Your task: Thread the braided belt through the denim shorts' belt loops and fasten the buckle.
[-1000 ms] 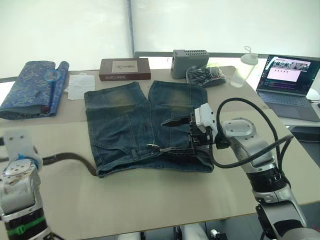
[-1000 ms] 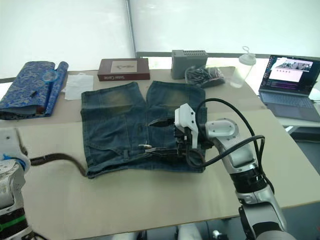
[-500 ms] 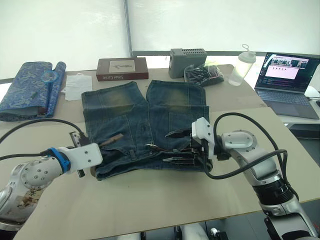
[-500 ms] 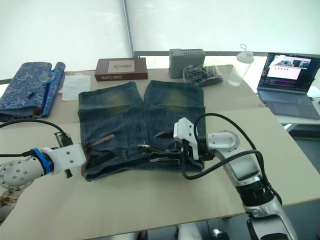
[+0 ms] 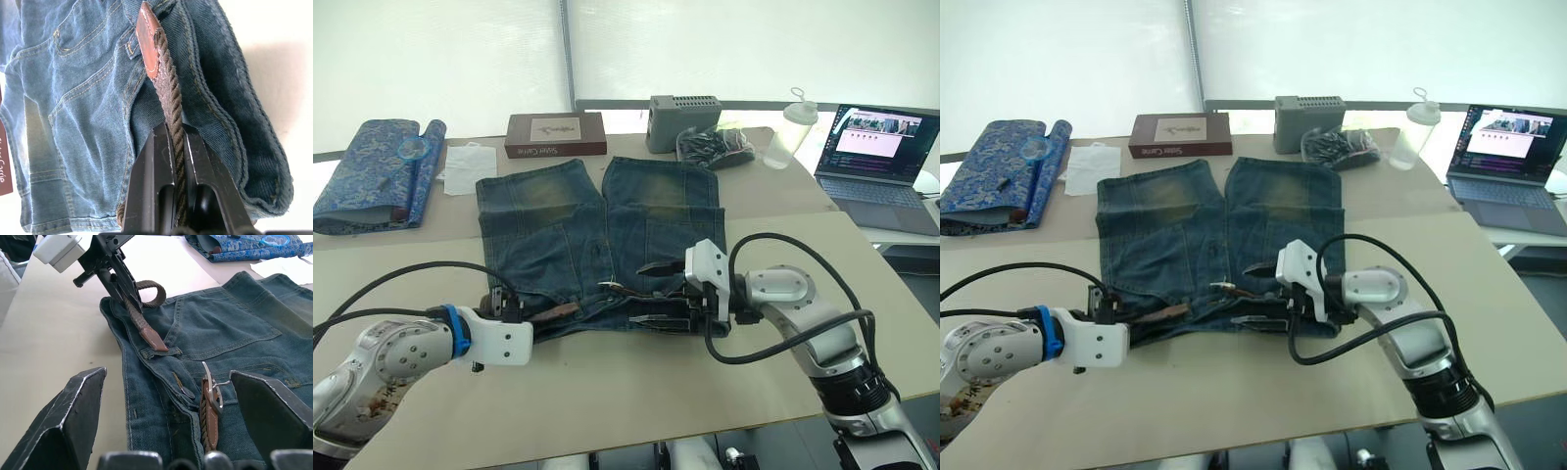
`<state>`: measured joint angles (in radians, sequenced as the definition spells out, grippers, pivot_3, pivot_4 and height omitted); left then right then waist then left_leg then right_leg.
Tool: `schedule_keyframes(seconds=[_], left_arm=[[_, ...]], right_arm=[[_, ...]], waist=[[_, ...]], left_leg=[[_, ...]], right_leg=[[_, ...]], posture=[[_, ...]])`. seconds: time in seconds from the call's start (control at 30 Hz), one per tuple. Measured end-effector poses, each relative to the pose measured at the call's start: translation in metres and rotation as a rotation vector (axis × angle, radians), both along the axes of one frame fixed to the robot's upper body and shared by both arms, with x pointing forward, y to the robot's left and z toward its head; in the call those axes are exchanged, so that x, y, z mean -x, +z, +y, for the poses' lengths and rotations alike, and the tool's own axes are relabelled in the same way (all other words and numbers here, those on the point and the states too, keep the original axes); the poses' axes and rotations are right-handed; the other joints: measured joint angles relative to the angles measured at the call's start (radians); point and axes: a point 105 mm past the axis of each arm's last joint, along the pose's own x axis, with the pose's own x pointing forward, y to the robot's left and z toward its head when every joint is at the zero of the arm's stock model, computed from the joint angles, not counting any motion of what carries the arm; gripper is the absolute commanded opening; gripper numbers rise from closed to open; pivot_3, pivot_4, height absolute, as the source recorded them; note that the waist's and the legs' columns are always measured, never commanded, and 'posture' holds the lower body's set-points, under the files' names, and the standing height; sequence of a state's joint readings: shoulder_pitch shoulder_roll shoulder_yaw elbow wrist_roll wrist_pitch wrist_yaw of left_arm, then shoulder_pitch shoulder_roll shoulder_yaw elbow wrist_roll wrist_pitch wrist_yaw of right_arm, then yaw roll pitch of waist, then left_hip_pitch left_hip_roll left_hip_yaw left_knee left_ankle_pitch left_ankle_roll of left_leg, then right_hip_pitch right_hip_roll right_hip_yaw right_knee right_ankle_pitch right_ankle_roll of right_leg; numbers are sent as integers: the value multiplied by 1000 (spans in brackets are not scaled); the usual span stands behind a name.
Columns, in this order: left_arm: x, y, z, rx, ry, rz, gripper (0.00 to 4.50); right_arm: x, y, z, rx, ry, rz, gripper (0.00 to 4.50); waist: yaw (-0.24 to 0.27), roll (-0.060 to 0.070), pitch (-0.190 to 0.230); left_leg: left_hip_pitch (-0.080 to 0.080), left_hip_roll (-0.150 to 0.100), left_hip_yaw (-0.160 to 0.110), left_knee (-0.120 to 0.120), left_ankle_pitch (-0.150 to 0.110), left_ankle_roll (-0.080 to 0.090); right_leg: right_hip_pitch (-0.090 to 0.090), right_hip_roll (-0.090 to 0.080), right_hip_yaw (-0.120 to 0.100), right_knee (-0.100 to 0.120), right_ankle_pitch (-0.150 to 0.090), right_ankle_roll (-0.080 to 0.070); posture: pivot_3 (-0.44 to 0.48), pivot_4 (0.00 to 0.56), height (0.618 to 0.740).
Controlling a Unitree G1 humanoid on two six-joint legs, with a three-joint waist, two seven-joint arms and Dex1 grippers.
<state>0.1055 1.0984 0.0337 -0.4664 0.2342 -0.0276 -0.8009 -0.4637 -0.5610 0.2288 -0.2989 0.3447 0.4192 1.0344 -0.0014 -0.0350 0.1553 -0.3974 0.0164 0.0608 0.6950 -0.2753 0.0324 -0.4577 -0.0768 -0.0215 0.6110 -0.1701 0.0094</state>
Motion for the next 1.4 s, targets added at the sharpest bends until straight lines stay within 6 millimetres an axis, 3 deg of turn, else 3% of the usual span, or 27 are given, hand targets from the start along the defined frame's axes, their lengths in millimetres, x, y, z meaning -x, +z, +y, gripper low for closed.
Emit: schedule_keyframes(seconds=[0.37, 0.53, 0.73, 0.9, 0.97, 1.03, 1.4], left_arm=[[0, 2, 15, -108, -24, -30, 70], [-13, 11, -5, -96, -83, -119, 70], [-16, -2, -31, -58, -146, -135, 70], [-7, -14, -17, -94, -117, -83, 70], [-8, -10, 3, -149, -81, -82, 70], [-10, -4, 10, -177, -80, -97, 70], [-17, 9, 1, -236, -218, -121, 70]], right_arm=[[1, -1, 2, -4, 3, 23, 4468], [1, 1, 5, -4, 11, 31, 4468], [0, 1, 6, 8, 10, 47, 4468], [1, -1, 5, 18, 9, 61, 4468], [1, -1, 5, 17, 13, 64, 4468], [2, -1, 5, 16, 14, 64, 4468], [2, 2, 8, 10, 24, 56, 4468]], waist=[[2, 0, 0], [11, 0, 0], [11, 0, 0], [4, 0, 0], [4, 0, 0], [7, 0, 0], [12, 0, 0]], left_leg=[[0, 0, 0, 0, 0, 0], [1, -1, 1, 1, 0, 0], [1, -1, 2, 1, 0, 0], [1, 1, 1, 1, 0, 0], [2, 1, 1, 1, 0, 0], [2, 0, 1, 1, 0, 0], [2, 0, 2, 1, 0, 0]], right_leg=[[1, 0, 0, 0, 0, 0], [2, 0, 0, 0, 0, 0], [1, 1, 1, 1, 0, 0], [1, 1, 2, 1, 0, 0], [1, 1, 1, 2, 0, 0], [1, 1, 1, 1, 0, 0], [2, 1, 1, 1, 0, 0]], posture=[[0, 150, 740], [0, 150, 740], [0, 150, 740], [0, 150, 740], [0, 150, 740], [0, 150, 740], [0, 150, 740]])
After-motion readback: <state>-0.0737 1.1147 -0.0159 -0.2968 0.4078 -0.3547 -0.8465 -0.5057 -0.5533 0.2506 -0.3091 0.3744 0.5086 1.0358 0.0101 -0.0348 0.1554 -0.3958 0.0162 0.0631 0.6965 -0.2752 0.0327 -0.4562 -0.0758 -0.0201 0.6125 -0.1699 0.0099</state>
